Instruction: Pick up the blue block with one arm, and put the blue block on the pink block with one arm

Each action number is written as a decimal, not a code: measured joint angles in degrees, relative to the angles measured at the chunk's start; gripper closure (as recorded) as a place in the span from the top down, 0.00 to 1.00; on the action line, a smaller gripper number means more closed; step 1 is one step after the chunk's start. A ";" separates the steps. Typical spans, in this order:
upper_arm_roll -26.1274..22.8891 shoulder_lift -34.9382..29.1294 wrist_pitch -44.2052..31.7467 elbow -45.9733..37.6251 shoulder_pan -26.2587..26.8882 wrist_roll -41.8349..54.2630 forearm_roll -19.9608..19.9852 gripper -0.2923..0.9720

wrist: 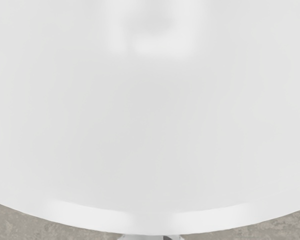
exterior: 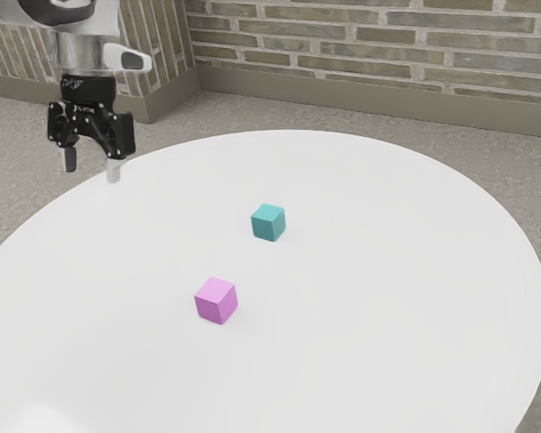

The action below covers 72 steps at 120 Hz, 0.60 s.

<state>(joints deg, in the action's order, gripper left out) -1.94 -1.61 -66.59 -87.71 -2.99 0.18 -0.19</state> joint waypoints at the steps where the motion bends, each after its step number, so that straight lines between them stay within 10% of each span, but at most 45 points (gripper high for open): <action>1: -0.01 0.06 -1.11 -0.12 -0.09 0.01 0.01 0.77; 35: -0.24 3.81 -21.12 1.40 -2.47 0.14 0.01 0.77; 72: 0.01 28.37 -29.52 22.35 -0.30 0.08 -0.30 0.77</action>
<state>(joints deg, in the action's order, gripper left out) -1.93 26.76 -96.12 -65.35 -3.29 0.25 -0.49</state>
